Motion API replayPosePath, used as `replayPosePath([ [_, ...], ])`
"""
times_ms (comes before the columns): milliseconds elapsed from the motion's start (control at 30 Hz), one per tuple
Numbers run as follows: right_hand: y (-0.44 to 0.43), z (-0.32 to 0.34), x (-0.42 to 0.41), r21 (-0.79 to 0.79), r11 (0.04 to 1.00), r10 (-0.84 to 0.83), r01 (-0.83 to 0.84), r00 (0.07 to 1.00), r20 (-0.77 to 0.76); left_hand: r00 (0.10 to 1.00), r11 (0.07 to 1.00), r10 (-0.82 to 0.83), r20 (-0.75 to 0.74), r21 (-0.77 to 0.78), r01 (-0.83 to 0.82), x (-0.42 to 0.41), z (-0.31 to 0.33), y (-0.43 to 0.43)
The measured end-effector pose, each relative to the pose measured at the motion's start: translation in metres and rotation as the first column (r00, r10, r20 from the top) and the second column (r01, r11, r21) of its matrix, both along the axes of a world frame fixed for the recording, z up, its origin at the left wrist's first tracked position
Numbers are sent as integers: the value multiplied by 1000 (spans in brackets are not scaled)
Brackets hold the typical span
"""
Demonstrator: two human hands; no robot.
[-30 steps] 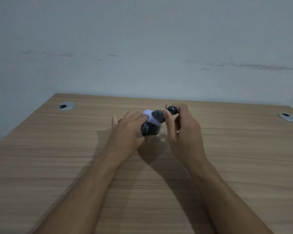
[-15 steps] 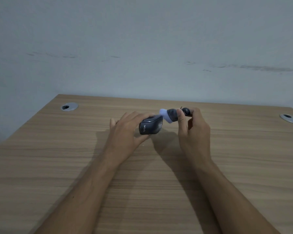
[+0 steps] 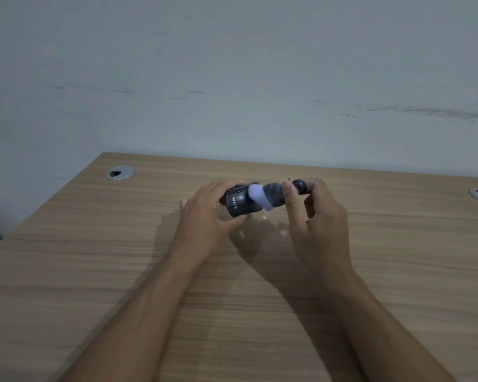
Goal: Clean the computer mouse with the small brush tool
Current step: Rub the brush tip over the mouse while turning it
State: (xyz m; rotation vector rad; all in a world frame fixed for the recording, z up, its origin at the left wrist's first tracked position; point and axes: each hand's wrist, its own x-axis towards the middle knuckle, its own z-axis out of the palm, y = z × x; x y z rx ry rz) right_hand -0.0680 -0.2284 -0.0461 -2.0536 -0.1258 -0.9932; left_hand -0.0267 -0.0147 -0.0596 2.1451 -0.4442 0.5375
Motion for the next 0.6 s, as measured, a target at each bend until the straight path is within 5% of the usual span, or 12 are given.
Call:
replayPosePath([
  [200,-12,-9,16,38,996,-82,85,994,-71,997,996,-10,-81,-94,2,-6,3,-2],
  [367,5,1,-2,-13,997,69,-70,996,-59,988,992,7,-154,-125,-27,-6,5,-3],
  [533,-4,-12,15,-5,999,-39,39,990,-139,978,944,-8,-206,-324,-61,-1,4,-1],
  [600,-1,-4,8,61,998,10,-4,995,-97,979,965,40,-199,-248,-90,-3,5,-1],
])
